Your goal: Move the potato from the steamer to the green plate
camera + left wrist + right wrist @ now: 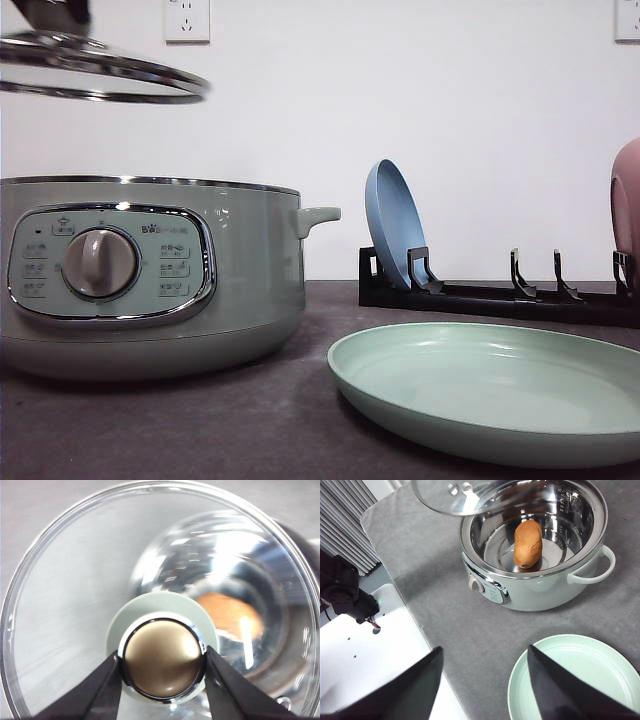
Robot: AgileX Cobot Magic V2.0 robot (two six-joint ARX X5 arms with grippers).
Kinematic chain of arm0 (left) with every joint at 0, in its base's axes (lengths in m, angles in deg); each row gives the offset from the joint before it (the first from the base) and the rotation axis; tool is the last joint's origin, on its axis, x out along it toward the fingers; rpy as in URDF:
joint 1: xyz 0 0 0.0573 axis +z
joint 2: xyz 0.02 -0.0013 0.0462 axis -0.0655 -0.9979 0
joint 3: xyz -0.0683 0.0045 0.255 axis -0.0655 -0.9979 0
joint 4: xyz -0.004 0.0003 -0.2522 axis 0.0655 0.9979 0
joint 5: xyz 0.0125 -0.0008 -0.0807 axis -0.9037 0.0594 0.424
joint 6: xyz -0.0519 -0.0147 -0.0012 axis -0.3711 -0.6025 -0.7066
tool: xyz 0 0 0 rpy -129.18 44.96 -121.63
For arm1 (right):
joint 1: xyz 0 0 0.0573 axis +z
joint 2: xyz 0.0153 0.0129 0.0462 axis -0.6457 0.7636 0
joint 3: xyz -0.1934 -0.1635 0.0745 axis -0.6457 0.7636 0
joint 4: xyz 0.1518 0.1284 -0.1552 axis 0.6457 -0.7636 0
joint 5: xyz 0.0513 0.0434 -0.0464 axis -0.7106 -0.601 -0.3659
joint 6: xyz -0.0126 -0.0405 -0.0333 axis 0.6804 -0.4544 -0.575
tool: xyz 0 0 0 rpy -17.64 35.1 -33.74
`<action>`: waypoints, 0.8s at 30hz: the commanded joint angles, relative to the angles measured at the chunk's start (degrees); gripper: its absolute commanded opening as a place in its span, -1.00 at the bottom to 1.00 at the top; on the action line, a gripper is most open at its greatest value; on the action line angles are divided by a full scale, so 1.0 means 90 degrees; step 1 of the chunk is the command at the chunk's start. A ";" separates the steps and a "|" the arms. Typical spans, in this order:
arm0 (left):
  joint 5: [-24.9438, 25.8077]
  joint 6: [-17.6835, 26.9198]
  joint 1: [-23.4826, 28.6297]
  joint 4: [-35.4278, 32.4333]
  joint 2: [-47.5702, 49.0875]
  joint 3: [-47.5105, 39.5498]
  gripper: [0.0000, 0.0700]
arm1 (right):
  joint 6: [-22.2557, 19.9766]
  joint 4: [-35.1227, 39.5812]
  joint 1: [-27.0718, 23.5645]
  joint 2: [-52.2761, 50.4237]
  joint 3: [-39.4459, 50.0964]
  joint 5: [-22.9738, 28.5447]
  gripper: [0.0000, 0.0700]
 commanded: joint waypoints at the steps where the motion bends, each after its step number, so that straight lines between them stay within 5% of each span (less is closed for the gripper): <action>1: -0.0116 -0.0016 0.0092 -0.0147 0.0181 0.0228 -1.00 | -0.0049 0.0070 0.0039 0.0054 -0.0090 0.0020 0.03; 16: -0.0144 0.0033 0.1620 0.0004 0.0353 0.0226 -1.00 | -0.0016 0.0063 0.0039 0.0078 -0.0090 0.0020 0.03; 21: -0.0143 0.0029 0.1734 -0.0016 0.0353 0.0226 -1.00 | 0.0121 0.0057 0.0039 0.0254 -0.0090 0.0018 0.37; 24: -0.0143 0.0023 0.1737 -0.0019 0.0353 0.0226 -1.00 | 0.0121 0.0231 0.0039 0.0478 -0.0099 0.0016 0.41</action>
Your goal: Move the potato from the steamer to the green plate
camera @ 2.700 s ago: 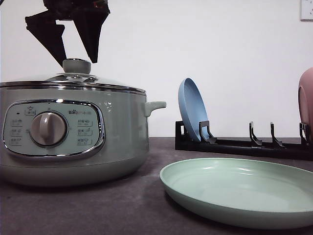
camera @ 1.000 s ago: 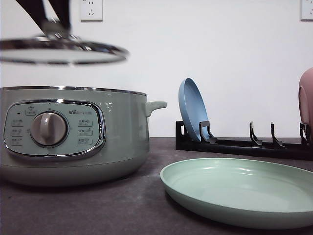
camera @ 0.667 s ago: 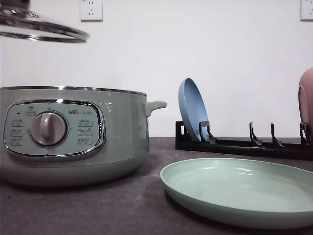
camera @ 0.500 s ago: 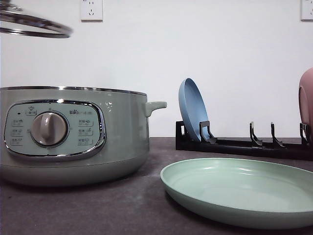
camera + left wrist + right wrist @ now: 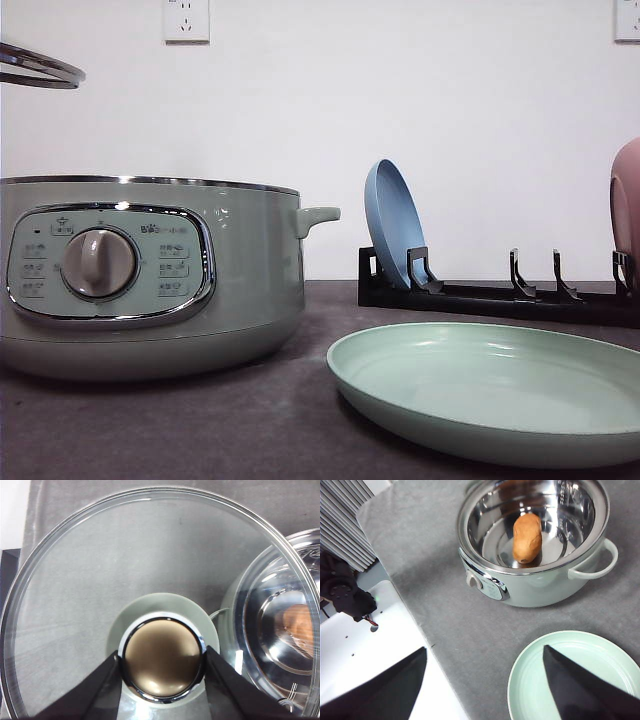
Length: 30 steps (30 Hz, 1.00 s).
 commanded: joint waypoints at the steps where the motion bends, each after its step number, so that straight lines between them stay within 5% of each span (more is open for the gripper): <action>1: -0.0022 0.0016 0.0013 -0.0216 -0.0007 0.0226 -1.00 | 0.0064 0.0210 0.0039 0.0224 -0.0123 0.0012 0.41; 30: -0.0019 -0.0015 0.0012 -0.0220 -0.0007 0.0226 -1.00 | -0.0274 0.0835 0.0062 0.6153 -0.4551 0.0022 0.42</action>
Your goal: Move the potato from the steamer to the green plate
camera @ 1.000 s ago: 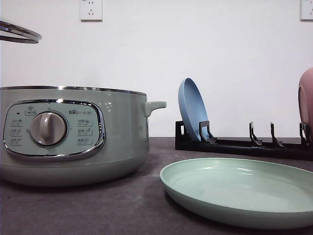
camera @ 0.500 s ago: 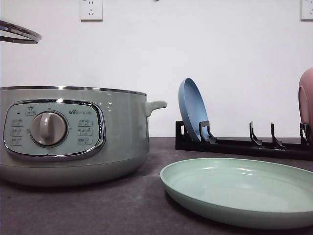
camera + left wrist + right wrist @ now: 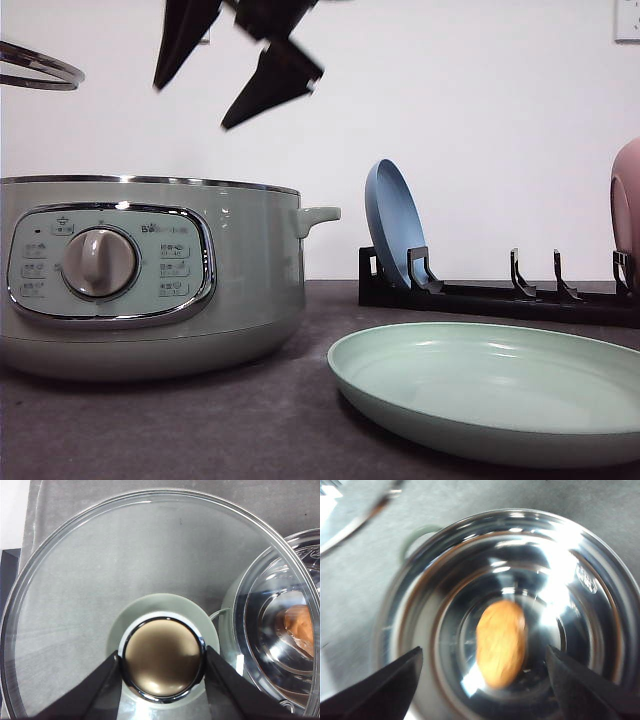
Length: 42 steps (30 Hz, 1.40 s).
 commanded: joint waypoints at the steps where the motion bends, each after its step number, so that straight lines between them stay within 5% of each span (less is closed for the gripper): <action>1: -0.0017 -0.0012 0.0012 -0.0220 -0.0007 0.0226 -1.00 | -0.0045 0.0125 0.0071 0.0300 -0.0251 0.0031 0.42; 22: -0.0015 -0.0034 0.0012 -0.0225 -0.0007 0.0226 -1.00 | -0.0085 0.0570 0.0442 0.1477 -0.0384 0.0898 0.42; 42: -0.0010 -0.0036 0.0012 -0.0211 -0.0007 0.0226 -1.00 | -0.0269 0.0363 0.0617 0.1768 -0.0382 0.1140 0.42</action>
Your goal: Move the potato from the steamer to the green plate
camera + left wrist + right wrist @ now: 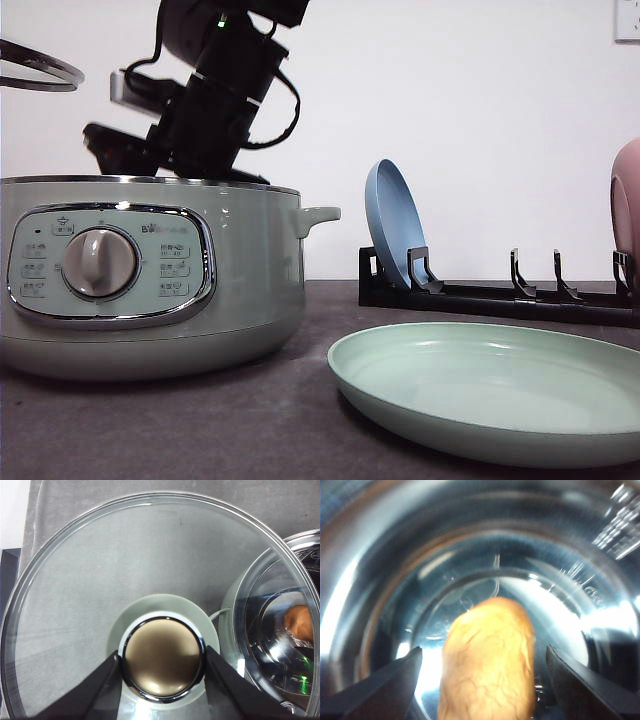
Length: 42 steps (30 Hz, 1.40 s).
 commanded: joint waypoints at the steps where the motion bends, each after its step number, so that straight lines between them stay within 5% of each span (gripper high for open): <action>1: -0.0011 -0.0017 0.0012 -0.0209 -0.0007 0.0226 -1.00 | -0.0106 0.0007 0.0087 0.0210 -0.0185 0.0086 0.42; 5: -0.0008 -0.0017 0.0012 -0.0211 -0.0007 0.0226 -1.00 | -0.0122 -0.0009 0.0094 0.0212 -0.0185 0.0082 0.40; 11: 0.0091 -0.0015 0.0012 -0.0214 -0.0007 0.0226 -1.00 | -0.0122 -0.0089 0.0087 0.0212 -0.0185 0.0082 -0.21; 15: 0.0111 -0.0015 0.0012 -0.0214 -0.0007 0.0226 -1.00 | -0.0119 -0.0077 0.0087 0.0201 -0.0186 0.0061 -0.39; 24: 0.0128 -0.0013 0.0012 -0.0224 -0.0007 0.0226 -1.00 | -0.0137 -0.0242 -0.0015 -0.0213 -0.0578 0.0057 -0.42; 42: 0.0233 -0.0013 0.0000 -0.0262 -0.0007 0.0226 -1.00 | -0.0242 -0.2038 -0.0433 -0.2115 -0.1374 0.0063 -0.41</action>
